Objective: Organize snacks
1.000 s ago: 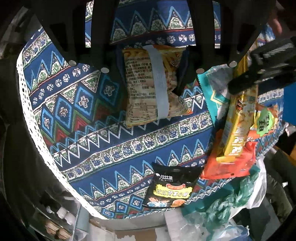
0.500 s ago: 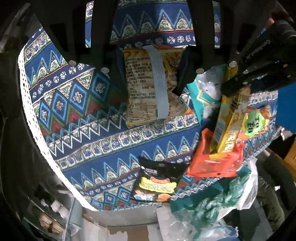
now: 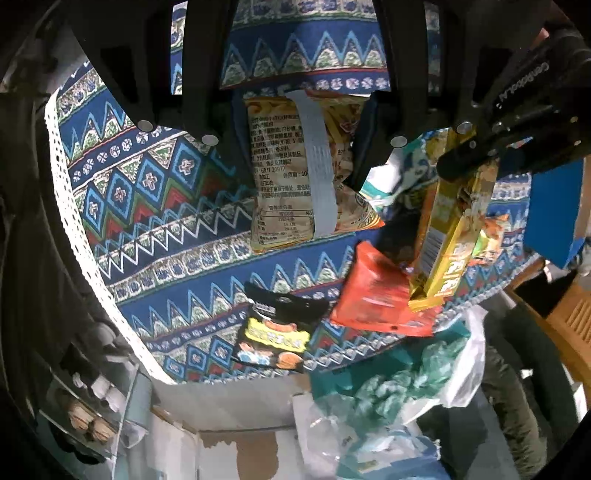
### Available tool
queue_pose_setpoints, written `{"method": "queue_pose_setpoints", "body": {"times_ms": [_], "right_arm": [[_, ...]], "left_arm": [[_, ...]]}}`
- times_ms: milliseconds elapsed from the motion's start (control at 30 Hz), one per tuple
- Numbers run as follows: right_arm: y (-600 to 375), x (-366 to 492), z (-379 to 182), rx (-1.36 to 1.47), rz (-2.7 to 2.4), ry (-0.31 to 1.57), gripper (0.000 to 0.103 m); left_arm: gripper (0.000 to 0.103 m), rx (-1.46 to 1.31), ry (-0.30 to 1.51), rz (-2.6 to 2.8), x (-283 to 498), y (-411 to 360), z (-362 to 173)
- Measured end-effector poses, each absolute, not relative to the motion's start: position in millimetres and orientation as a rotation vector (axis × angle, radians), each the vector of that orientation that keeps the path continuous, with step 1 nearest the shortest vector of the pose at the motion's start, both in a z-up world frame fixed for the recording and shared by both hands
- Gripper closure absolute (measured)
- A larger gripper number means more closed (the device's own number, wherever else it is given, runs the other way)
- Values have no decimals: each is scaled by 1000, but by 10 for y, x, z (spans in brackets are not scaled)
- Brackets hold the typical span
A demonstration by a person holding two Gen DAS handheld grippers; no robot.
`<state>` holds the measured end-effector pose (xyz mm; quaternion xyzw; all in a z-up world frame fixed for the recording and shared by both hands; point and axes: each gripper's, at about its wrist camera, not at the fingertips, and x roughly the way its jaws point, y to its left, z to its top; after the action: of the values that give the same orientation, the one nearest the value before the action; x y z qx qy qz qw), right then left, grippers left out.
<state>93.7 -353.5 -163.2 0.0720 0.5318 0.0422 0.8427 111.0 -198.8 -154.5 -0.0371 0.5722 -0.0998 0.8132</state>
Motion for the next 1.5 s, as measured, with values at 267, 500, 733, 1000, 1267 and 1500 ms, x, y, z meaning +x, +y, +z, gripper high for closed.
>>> {"method": "queue_pose_setpoints", "body": {"times_ms": [267, 500, 733, 1000, 1267, 1500], "right_arm": [[-3301, 866, -1419, 128, 139, 1090, 56], [-3064, 809, -1233, 116, 189, 1064, 56], [-2752, 769, -1010, 86, 241, 1026, 56], [-2293, 725, -820, 48, 313, 999, 56], [-1763, 680, -648, 16, 403, 985, 56], [-1269, 652, -539, -27, 472, 972, 56]], "left_arm": [[72, -114, 1197, -197, 954, -1762, -1328], [72, -152, 1174, -154, 839, -1419, -1169], [72, -188, 1152, -108, 697, -1038, -1022], [72, -214, 1104, -60, 502, -618, -821], [72, -240, 1052, -2, 349, -211, -638], [72, -285, 1024, 37, 250, 149, -561]]}}
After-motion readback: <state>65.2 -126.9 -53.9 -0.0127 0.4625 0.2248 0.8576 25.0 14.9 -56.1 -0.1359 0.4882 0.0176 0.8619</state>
